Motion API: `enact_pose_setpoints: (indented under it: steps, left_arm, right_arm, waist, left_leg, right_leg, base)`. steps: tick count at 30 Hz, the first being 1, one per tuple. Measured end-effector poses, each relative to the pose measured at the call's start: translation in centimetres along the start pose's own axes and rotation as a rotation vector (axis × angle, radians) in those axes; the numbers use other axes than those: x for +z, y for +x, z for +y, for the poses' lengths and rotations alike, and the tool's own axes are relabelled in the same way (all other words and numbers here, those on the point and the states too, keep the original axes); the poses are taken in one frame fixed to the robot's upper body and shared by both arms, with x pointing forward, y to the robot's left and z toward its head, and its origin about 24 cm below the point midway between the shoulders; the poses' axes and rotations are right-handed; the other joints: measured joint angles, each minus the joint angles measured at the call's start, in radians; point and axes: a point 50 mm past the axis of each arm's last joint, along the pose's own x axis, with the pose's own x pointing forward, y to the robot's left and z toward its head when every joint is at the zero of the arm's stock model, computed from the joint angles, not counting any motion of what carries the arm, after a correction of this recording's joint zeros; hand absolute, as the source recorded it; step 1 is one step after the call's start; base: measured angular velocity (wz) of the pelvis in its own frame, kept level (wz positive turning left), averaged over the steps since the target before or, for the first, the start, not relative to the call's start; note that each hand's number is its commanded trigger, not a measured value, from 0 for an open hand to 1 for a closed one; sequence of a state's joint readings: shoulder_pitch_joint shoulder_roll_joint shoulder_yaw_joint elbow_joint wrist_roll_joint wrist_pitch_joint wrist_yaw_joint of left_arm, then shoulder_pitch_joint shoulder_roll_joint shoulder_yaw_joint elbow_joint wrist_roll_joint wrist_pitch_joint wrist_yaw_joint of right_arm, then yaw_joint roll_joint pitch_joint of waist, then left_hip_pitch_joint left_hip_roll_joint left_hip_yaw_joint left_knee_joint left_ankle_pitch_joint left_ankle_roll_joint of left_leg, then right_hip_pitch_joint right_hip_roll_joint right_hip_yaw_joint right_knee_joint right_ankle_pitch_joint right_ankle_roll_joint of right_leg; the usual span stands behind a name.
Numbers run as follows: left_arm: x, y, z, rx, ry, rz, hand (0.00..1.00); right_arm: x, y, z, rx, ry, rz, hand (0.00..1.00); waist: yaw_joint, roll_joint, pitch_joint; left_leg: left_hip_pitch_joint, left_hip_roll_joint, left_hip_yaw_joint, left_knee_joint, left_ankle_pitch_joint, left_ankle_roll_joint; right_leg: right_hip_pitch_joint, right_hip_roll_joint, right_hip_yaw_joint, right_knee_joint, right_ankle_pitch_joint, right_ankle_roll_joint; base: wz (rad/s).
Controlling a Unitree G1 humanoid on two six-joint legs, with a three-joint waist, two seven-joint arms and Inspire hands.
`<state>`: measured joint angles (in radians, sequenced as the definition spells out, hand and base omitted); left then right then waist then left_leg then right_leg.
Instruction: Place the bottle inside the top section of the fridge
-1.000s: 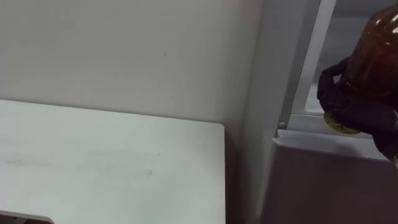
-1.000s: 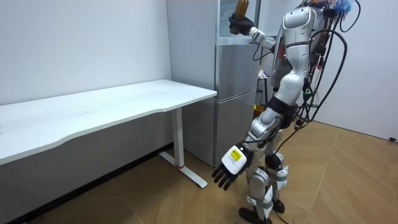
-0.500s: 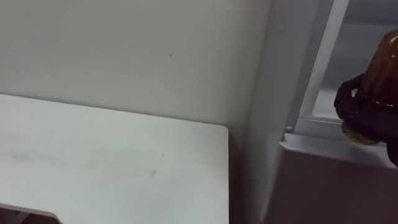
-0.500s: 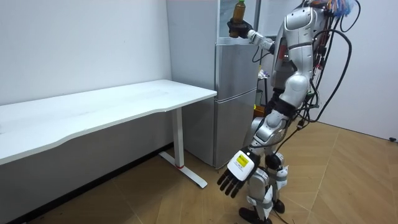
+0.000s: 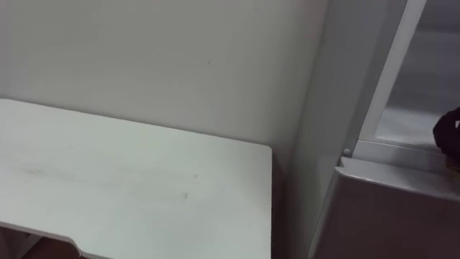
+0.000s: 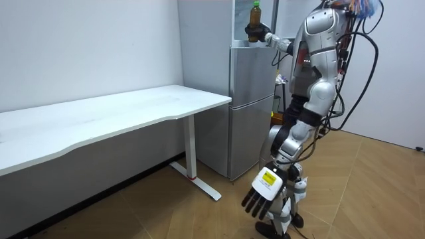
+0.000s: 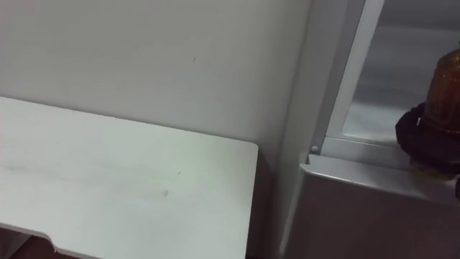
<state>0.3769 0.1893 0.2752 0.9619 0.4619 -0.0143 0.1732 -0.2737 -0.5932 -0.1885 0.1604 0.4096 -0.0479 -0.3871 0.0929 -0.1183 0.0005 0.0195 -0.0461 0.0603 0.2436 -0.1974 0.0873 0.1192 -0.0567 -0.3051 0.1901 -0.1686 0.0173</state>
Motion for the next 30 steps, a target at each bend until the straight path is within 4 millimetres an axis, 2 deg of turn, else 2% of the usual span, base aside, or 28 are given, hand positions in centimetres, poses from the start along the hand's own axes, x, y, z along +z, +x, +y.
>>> enact_pose_setpoints:
  steps: [2,5,9,12,14,17,20,24,27,29,30]
  left_arm:
    - [-0.5,-0.2,-0.1,-0.014,0.002,0.012,0.0]
    - [-0.9,-0.3,-0.2,-0.015,-0.018,0.025,0.0]
    - [-1.1,-0.3,-0.1,-0.009,-0.036,0.033,0.0]
    - [-1.3,-0.4,-0.1,-0.008,-0.053,0.04,0.0]
    - [-1.3,-0.4,-0.1,-0.002,-0.068,0.043,0.0]
    - [-1.4,-0.4,0.0,0.005,-0.067,0.05,0.0]
    - [-1.8,-0.5,-0.1,0.008,-0.062,0.069,0.0]
    - [-2.1,-0.7,0.1,0.021,-0.057,0.076,0.0]
    - [-1.0,-0.4,0.7,0.047,-0.062,0.037,0.0]
    - [-0.4,-0.3,1.1,0.065,-0.062,0.016,0.0]
    - [-0.1,-0.1,1.4,0.075,-0.061,0.008,0.0]
  right_arm:
    - [0.4,0.3,-0.1,-0.022,0.002,-0.012,1.0]
    - [1.2,1.8,-0.5,-0.087,0.013,-0.019,1.0]
    - [2.3,3.5,-1.4,-0.183,-0.001,-0.041,1.0]
    - [2.4,4.0,-1.5,-0.219,0.011,-0.033,1.0]
    - [2.4,4.0,-1.3,-0.225,0.01,-0.03,1.0]
    - [2.2,3.9,-1.1,-0.215,0.004,-0.025,1.0]
    - [1.9,3.9,-0.8,-0.204,-0.004,-0.011,1.0]
    - [1.4,4.2,-0.7,-0.219,0.156,0.077,1.0]
    - [0.9,5.5,-0.6,-0.267,0.21,0.144,1.0]
    - [1.7,6.2,-0.6,-0.289,0.225,0.122,1.0]
    - [2.0,6.6,-0.5,-0.291,0.219,0.122,1.0]
  waist:
    - [-0.002,-0.003,-0.0016]
    - [0.0,-0.014,-0.0023]
    - [0.025,-0.031,-0.0013]
    - [0.026,-0.035,-0.0037]
    - [0.046,-0.032,-0.0019]
    - [0.051,-0.027,0.0002]
    - [0.056,-0.017,-0.002]
    - [0.056,-0.008,-0.0143]
    - [0.052,-0.007,-0.0126]
    - [0.052,-0.005,-0.0123]
    - [0.057,-0.006,-0.0092]
  left_leg:
    - [-0.01,-0.001,-0.009,0.011,-0.002,0.0]
    - [-0.012,-0.001,-0.013,0.018,-0.002,0.001]
    - [-0.008,-0.002,-0.018,0.018,-0.002,0.001]
    - [-0.008,-0.002,-0.032,0.026,-0.005,0.001]
    - [-0.008,-0.002,-0.033,0.028,-0.008,0.0]
    - [-0.011,-0.002,-0.036,0.032,-0.009,0.0]
    - [-0.015,-0.003,-0.037,0.032,-0.009,-0.001]
    - [-0.063,-0.003,-0.046,0.041,-0.004,-0.002]
    - [-0.121,-0.002,-0.052,0.055,0.009,-0.002]
    - [-0.157,-0.003,-0.062,0.066,0.011,-0.003]
    - [-0.175,-0.002,-0.065,0.066,0.013,-0.005]
  right_leg:
    - [-0.002,0.0,-0.003,0.0,-0.001,0.001]
    - [-0.001,0.0,-0.009,0.001,-0.001,0.001]
    - [0.009,0.0,-0.016,0.0,-0.001,0.001]
    - [0.02,0.0,-0.029,-0.001,-0.001,0.001]
    - [0.02,0.0,-0.03,-0.001,-0.001,0.001]
    - [0.02,0.0,-0.03,-0.001,-0.001,0.002]
    - [0.015,-0.001,-0.03,0.0,-0.001,0.002]
    - [-0.028,-0.005,-0.066,0.012,-0.001,0.002]
    - [-0.076,-0.005,-0.079,0.017,0.001,-0.002]
    - [-0.107,-0.003,-0.082,0.021,0.004,-0.006]
    - [-0.126,-0.001,-0.081,0.023,0.006,-0.01]
  base:
    - [0.09]
    - [0.07]
    - [0.06]
    - [0.14]
    - [0.03]
    - [0.01]
    - [0.0]
    - [0.07]
    - [0.1]
    - [0.11]
    - [0.0]
